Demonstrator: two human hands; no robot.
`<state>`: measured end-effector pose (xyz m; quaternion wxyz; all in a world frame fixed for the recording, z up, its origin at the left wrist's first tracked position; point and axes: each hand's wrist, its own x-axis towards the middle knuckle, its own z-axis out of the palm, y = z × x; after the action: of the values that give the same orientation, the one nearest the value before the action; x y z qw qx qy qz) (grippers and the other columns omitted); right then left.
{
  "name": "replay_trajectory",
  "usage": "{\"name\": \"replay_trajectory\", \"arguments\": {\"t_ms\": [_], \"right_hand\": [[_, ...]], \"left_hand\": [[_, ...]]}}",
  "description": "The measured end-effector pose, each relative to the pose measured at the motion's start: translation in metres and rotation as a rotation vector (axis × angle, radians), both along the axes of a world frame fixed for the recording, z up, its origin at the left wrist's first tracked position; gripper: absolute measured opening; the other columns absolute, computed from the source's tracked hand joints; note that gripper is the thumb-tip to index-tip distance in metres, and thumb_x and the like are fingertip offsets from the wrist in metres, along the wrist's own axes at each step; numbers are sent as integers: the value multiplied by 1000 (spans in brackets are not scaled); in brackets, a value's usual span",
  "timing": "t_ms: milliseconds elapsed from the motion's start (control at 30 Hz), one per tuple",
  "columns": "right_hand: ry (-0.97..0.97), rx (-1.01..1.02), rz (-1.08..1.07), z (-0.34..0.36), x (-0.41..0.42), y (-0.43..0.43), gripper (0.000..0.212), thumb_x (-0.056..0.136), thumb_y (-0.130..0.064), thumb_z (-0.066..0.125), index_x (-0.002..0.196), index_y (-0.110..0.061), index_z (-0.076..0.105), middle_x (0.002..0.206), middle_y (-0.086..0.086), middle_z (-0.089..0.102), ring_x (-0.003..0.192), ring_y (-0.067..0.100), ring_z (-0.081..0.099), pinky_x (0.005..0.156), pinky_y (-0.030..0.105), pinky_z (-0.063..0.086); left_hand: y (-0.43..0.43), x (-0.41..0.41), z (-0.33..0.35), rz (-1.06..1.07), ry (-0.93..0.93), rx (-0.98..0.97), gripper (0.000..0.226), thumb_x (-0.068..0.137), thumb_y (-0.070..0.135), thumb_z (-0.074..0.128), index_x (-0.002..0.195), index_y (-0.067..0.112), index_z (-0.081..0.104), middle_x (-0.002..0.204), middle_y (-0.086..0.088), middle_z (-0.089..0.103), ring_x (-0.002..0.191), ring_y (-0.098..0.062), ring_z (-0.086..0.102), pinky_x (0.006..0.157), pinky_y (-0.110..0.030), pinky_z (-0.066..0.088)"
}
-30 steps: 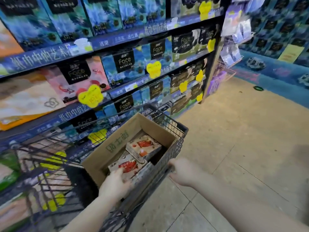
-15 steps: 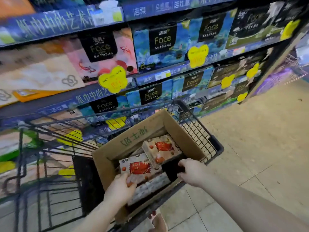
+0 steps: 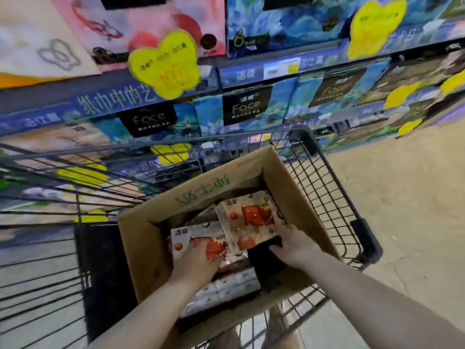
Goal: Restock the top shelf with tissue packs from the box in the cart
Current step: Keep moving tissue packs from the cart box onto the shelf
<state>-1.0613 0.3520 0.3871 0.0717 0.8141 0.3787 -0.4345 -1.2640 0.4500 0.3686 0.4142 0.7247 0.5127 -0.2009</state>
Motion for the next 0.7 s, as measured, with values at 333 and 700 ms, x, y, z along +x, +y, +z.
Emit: {"name": "replay_trajectory", "arguments": {"t_ms": [333, 700], "right_hand": [[93, -6, -15, -81, 27, 38, 55, 95, -36, 48, 144, -21, 29, 150, 6, 29, 133, 28, 38, 108, 39, 36], [149, -30, -161, -121, 45, 40, 69, 94, -38, 51, 149, -34, 11, 155, -1, 13, 141, 27, 25, 114, 49, 27]], "left_hand": [[16, 84, -66, 579, -90, -193, 74, 78, 42, 72, 135, 5, 44, 133, -20, 51, 116, -33, 54, 94, -44, 49], [14, 85, -112, 838, -139, -182, 65, 70, 39, 76, 124, 12, 50, 107, -5, 65, 88, -21, 65, 73, -35, 56]]}}
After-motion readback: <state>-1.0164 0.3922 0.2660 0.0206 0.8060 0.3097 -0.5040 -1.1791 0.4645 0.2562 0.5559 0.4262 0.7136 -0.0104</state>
